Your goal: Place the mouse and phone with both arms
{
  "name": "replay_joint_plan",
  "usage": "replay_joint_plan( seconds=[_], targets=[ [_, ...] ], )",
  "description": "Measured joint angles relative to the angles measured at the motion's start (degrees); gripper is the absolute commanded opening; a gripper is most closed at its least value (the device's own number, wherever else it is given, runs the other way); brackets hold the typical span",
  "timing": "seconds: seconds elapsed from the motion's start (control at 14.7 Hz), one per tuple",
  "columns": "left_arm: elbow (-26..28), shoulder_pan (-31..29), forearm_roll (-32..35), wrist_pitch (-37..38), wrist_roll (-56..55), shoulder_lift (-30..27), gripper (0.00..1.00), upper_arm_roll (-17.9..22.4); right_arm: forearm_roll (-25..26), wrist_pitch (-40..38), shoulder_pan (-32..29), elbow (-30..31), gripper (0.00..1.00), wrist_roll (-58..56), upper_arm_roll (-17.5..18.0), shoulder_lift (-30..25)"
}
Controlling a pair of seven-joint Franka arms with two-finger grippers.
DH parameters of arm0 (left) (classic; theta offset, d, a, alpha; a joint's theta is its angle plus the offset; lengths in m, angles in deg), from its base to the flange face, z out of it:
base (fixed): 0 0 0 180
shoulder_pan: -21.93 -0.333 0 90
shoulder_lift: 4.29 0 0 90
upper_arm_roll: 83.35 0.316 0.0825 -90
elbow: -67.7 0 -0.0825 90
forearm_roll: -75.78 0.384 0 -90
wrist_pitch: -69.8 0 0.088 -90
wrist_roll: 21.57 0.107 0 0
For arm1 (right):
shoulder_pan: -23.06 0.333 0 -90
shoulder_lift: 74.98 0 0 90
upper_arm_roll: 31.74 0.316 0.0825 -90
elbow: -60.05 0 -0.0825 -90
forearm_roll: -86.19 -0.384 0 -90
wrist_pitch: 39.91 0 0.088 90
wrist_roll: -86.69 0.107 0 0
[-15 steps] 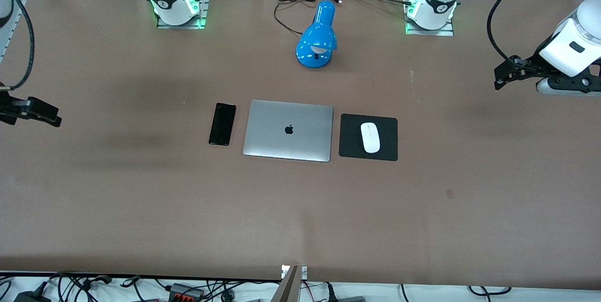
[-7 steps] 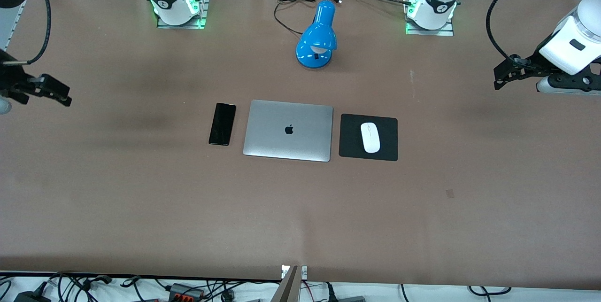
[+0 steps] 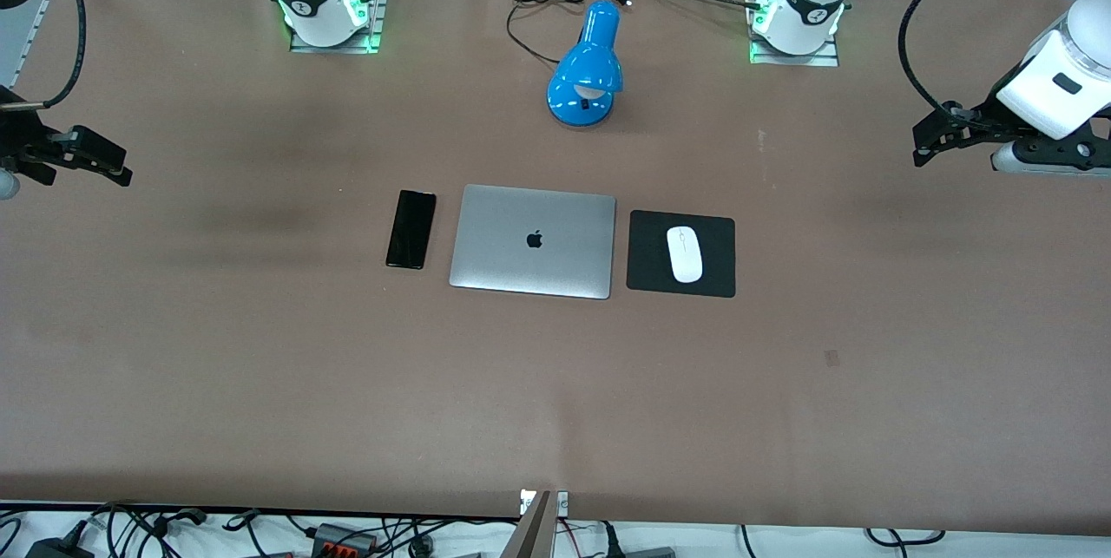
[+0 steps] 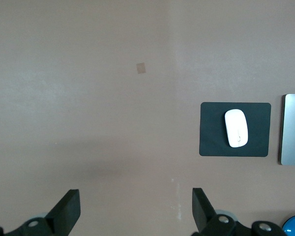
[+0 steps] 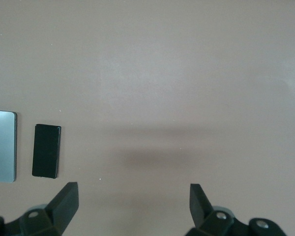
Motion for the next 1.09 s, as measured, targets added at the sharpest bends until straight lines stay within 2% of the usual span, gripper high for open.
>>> replay_joint_plan(
  seconds=[0.68, 0.89, 1.09],
  targets=[
    [-1.67, 0.03, 0.0, 2.12, -0.03, 0.64, 1.0, 0.0, 0.0, -0.76, 0.65, 0.0, 1.0, -0.24, 0.03, -0.2],
    [-1.71, 0.06, 0.0, 2.2, -0.03, 0.84, 1.0, 0.0, 0.0, -0.88, 3.0, 0.0, 1.0, -0.24, -2.33, -0.2],
    [-1.9, 0.08, 0.0, 2.22, -0.03, 1.29, 1.0, 0.0, 0.0, -1.43, 3.43, 0.0, 1.0, -0.24, -2.96, -0.2]
  ],
)
